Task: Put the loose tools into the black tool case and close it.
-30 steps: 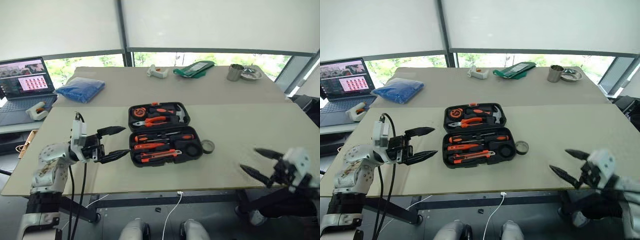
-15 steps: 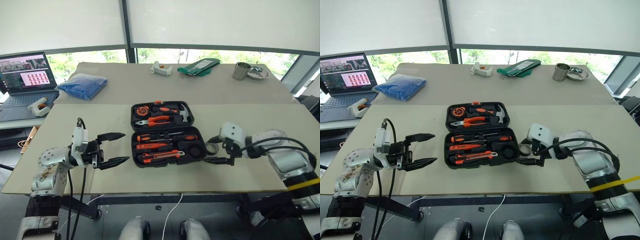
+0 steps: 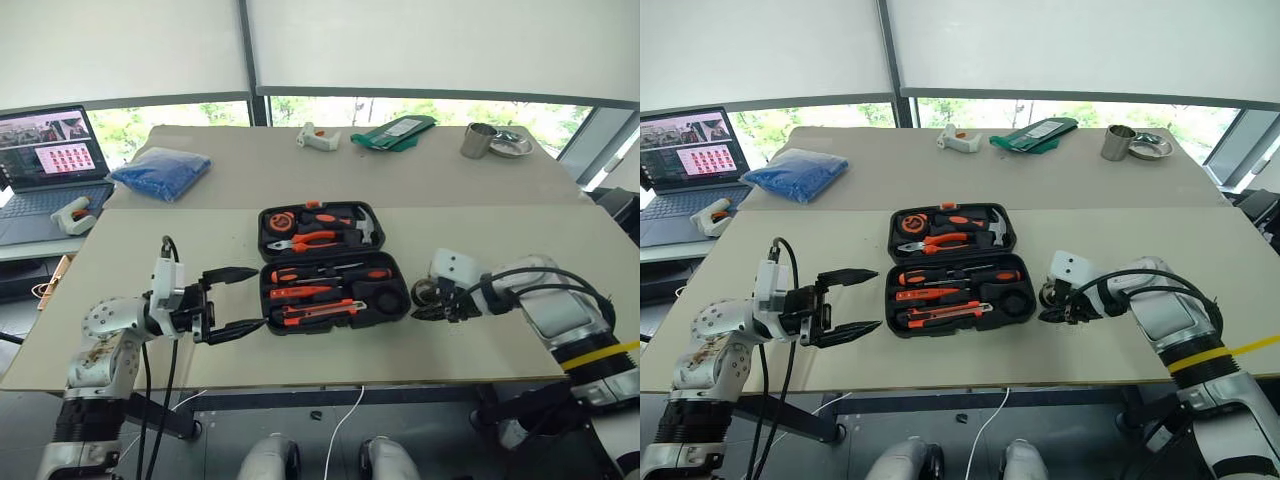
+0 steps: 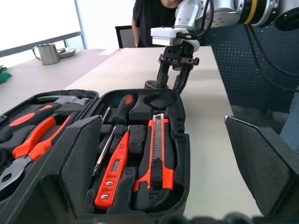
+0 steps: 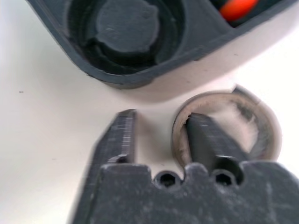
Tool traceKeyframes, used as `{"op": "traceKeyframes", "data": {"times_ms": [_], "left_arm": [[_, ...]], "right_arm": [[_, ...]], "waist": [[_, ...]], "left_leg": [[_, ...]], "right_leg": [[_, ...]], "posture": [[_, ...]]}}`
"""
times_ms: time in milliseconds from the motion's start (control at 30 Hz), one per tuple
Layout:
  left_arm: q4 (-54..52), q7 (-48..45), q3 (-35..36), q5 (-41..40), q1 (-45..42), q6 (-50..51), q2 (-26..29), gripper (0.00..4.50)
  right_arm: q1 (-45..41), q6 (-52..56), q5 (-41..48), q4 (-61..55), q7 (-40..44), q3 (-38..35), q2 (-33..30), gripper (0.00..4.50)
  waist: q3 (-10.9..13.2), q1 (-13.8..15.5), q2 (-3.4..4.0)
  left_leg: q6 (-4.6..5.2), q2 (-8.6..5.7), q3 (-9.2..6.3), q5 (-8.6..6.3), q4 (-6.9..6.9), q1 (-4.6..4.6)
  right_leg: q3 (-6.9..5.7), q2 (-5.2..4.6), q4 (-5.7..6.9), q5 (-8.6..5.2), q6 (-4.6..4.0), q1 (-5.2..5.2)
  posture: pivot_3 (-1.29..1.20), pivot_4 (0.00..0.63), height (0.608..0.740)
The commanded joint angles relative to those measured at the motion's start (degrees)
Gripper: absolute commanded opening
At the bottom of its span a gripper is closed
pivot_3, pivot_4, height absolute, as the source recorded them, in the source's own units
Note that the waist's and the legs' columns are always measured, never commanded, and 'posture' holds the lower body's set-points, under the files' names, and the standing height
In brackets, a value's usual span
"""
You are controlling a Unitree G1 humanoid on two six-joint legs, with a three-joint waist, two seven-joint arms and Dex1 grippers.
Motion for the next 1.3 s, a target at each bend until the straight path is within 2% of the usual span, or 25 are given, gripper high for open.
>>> {"op": "traceKeyframes", "data": {"times_ms": [33,67,167,233,367,567,867,1067,1133,1267,1300], "left_arm": [[-2.0,0.0,-0.6,-1.0,-0.7,-0.5,-0.4,4.50],[-2.1,0.0,-0.8,-0.9,-0.7,-0.6,-0.6,4.50],[-2.4,0.3,-1.0,-0.8,-0.3,-1.0,-1.0,4.50],[-2.7,0.8,-0.7,-0.8,0.4,-1.2,-1.1,4.50],[-2.8,1.3,-0.4,-0.9,1.9,-1.1,-0.9,4.50],[-2.7,2.1,-0.2,-0.3,3.6,-2.7,-1.5,4.50],[-2.0,2.5,0.5,-0.1,6.1,-4.9,-1.0,4.50],[-2.5,3.0,0.1,-0.5,6.6,-3.6,-0.6,4.50],[-2.7,4.7,0.7,-1.1,6.4,-1.8,-0.4,4.50],[-1.8,15.3,3.1,2.1,5.3,2.5,0.5,4.50],[-1.3,18.7,3.0,3.8,4.8,5.7,1.6,4.50]], "right_arm": [[-1.4,-2.3,-0.1,0.6,2.1,-1.2,-1.0,0.35],[-1.5,-2.9,-0.1,1.1,2.4,-1.5,-1.2,0.07],[-2.3,-2.8,3.9,-0.1,7.8,-3.9,-3.0,0.07],[-4.0,-2.6,7.4,-2.0,9.1,-6.4,-1.8,0.07],[-7.3,5.6,11.1,-6.2,10.7,-5.3,0.6,0.07],[-8.2,9.8,8.6,-6.2,9.3,0.1,3.8,0.07],[-7.5,9.3,4.8,-4.3,7.4,4.0,3.9,0.07],[-7.7,8.9,5.1,-4.8,7.0,2.8,4.4,1.99],[-8.1,10.5,8.6,-6.1,8.9,0.3,4.2,2.70],[-8.4,7.9,13.6,-4.3,11.3,-6.0,2.8,4.11],[-8.8,6.6,13.7,-2.2,10.7,-7.5,2.6,4.11]], "waist": [[0.0,0.0,0.00],[0.0,0.0,0.00],[0.0,0.0,0.00],[0.0,0.0,0.00],[0.0,-1.0,0.01],[0.0,-0.8,0.01],[0.0,-0.5,0.02],[0.0,-0.4,0.02],[0.0,-0.4,0.02],[0.0,-0.4,0.01],[0.0,-0.3,0.00]], "left_leg": [[0.00,0.00,0.00,0.00,0.00,0.00],[0.00,0.00,0.00,0.00,0.00,0.00],[0.00,-0.01,0.01,0.00,0.00,0.00],[0.01,-0.01,0.01,0.00,0.00,0.00],[-0.02,0.08,0.01,0.01,0.00,0.02],[-0.06,0.08,-0.03,0.03,0.00,0.03],[-0.04,0.04,-0.01,0.01,0.00,0.02],[-0.04,0.04,-0.02,0.01,0.00,0.02],[-0.04,0.04,-0.01,0.01,0.00,0.02],[-0.03,0.04,-0.02,0.01,0.00,0.02],[-0.03,0.04,-0.03,0.01,0.00,0.02]], "right_leg": [[0.00,0.00,-0.01,0.00,0.00,0.00],[0.00,0.00,-0.01,0.00,0.00,0.01],[0.00,0.00,0.00,0.00,0.01,0.00],[0.00,0.00,0.00,0.00,0.01,0.00],[0.01,0.07,0.02,0.04,-0.01,-0.02],[-0.05,0.03,0.05,0.04,-0.02,-0.01],[-0.03,-0.02,0.01,0.04,-0.03,-0.05],[-0.04,-0.02,0.00,0.04,-0.03,-0.02],[-0.04,-0.02,0.00,0.04,-0.03,-0.03],[-0.04,-0.01,0.02,0.05,-0.03,-0.03],[-0.04,-0.01,0.01,0.05,-0.02,-0.02]], "posture": [[0.00,0.150,0.740],[0.00,0.150,0.740],[0.00,0.150,0.740],[0.00,0.150,0.740],[0.00,0.150,0.740],[0.00,0.150,0.740],[0.00,0.150,0.740],[0.00,0.150,0.740],[0.00,0.150,0.740],[0.00,0.150,0.740],[0.00,0.150,0.740]]}}
